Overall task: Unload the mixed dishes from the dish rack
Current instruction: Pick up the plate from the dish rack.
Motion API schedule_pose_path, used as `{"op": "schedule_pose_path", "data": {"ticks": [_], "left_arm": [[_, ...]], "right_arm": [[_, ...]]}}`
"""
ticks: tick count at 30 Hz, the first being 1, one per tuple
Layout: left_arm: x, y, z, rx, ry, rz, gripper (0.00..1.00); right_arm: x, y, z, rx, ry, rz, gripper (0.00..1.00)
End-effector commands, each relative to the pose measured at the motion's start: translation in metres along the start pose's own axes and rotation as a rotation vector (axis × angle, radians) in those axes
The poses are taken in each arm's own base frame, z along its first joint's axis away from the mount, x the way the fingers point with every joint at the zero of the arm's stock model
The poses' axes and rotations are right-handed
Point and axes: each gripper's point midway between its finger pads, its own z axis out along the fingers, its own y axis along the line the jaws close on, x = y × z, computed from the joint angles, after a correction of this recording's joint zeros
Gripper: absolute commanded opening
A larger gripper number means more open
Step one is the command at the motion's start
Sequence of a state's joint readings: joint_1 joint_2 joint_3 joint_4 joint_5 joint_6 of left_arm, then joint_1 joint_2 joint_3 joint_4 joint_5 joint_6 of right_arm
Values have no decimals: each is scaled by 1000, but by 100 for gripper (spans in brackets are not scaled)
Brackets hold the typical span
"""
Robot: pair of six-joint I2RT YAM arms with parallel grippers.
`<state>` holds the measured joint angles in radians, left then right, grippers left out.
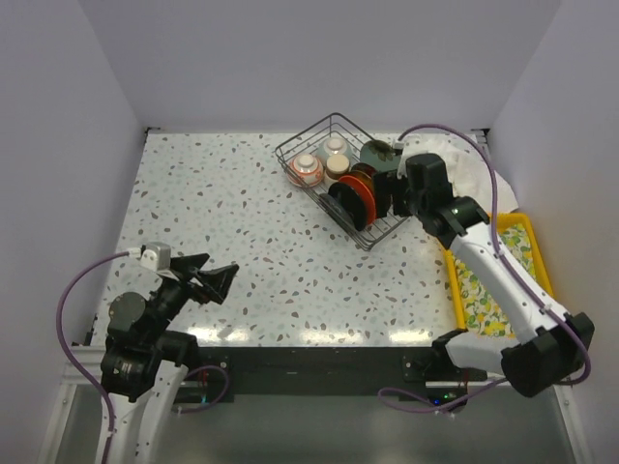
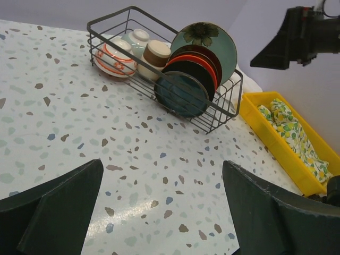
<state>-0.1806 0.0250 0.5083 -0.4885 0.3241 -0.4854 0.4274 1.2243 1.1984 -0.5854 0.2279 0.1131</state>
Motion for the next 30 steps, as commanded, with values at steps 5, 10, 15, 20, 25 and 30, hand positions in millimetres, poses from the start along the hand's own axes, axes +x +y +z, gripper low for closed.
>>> {"op": "schedule_pose_path", "data": {"ticks": [5,10,15,20,25,30], "left_arm": [[-5,-5,2,19,-24,-11,100],[-6,8,4,-50,-20,-34,100],[-6,18,8,-98,-20,-47,100],[-10,24,6,-130,-44,-52,100],[-14,26,3,-147,-77,-56,100],[-18,30,1,-172,-102,-63,100]], "right_arm": [[-72,-53,46,101,-128,-73,97],[-83,-55,73,-1,-155,-69,93],[-78,-55,109,-19,-112,-99,86],[-75,-58,140,-6,-77,-117,74],[-71,-57,162,-19,-63,-148,61],[-62,-50,168,-55,-41,-154,33]]}}
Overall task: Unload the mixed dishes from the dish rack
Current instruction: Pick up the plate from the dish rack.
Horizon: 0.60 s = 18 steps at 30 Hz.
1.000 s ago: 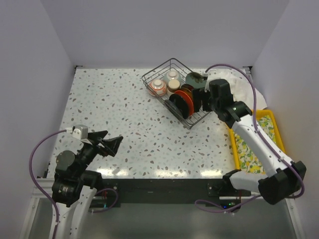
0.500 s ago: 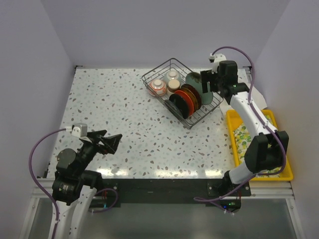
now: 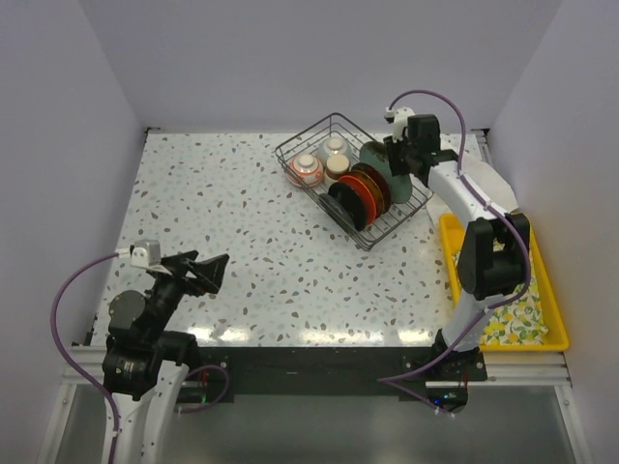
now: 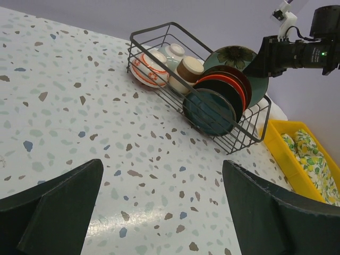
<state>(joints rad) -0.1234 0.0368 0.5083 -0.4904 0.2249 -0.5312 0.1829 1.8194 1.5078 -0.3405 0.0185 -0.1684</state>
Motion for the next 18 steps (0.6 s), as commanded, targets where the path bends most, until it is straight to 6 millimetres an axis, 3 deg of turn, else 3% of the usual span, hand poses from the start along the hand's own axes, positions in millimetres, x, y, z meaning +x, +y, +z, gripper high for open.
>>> {"op": "schedule_pose_path", "data": {"ticks": [1,9,18], "left_arm": [[-8,4,0,-25,-45,-15,100],[-10,6,0,-35,-52,-13,100],[-9,8,2,-45,-43,-12,100]], "right_arm": [[-33,3,-6,-33,-106,-20,30],[-41,-2,-24,-27,-135,-118,2],[-69,-15,-49,36,-233,-159,0]]}}
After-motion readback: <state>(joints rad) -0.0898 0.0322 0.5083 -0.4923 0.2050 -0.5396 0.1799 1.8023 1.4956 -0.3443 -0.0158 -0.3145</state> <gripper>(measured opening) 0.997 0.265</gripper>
